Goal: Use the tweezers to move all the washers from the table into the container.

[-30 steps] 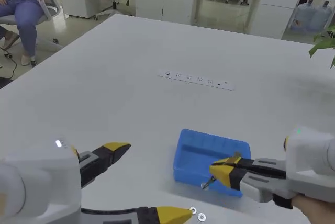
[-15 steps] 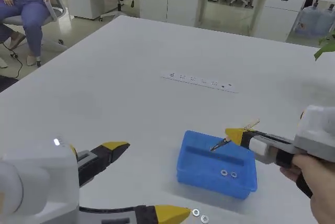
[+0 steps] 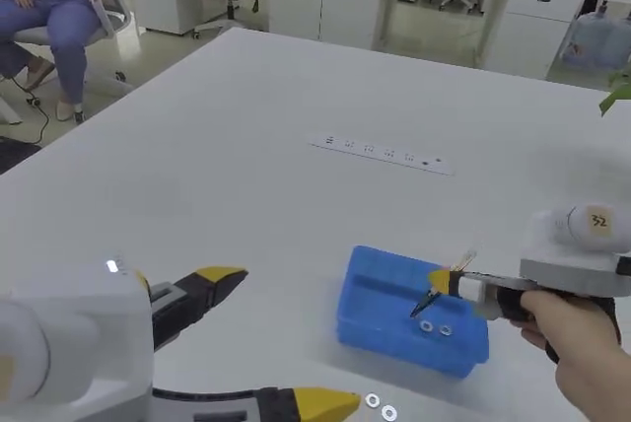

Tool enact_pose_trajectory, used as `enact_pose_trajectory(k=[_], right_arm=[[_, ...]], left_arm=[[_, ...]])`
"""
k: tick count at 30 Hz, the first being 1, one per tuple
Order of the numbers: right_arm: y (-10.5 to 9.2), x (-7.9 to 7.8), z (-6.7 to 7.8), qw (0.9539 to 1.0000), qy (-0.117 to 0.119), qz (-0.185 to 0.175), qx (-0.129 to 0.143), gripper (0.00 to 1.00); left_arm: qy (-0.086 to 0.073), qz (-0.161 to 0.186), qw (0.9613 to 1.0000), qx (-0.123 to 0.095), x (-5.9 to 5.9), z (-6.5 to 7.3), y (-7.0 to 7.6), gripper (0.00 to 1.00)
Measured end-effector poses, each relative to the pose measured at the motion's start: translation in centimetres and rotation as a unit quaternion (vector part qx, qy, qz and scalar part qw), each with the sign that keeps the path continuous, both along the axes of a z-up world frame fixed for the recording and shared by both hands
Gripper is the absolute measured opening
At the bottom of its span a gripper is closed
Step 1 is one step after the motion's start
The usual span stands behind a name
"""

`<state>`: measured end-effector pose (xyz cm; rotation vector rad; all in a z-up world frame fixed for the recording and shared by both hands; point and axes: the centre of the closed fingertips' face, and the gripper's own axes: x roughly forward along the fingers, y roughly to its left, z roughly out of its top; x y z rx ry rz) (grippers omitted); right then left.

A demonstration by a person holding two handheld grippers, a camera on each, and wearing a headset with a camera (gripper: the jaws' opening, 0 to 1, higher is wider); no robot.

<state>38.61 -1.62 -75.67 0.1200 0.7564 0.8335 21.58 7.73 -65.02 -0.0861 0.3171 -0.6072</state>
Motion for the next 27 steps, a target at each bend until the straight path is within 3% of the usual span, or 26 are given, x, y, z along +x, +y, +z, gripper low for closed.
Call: enact_pose_trajectory(k=[11,16,27], right_arm=[[0.3,-0.3,-0.8,0.9994,-0.006,0.027,-0.022,0.02],[0.7,-0.5,-0.6,0.9985,-0.022,0.042,-0.028,0.03],[0.7,-1.7,2.5,0.9978,-0.049,0.038,0.023,0.03]], left_arm=[[0.003,0.0,1.0,0.002,0.1,-0.1,0.2,0.91],[0.004,-0.003,1.0,0.003,0.1,-0.2,0.0,0.91],[0.006,-0.014,0.9999,0.005,0.2,-0.3,-0.6,0.91]])
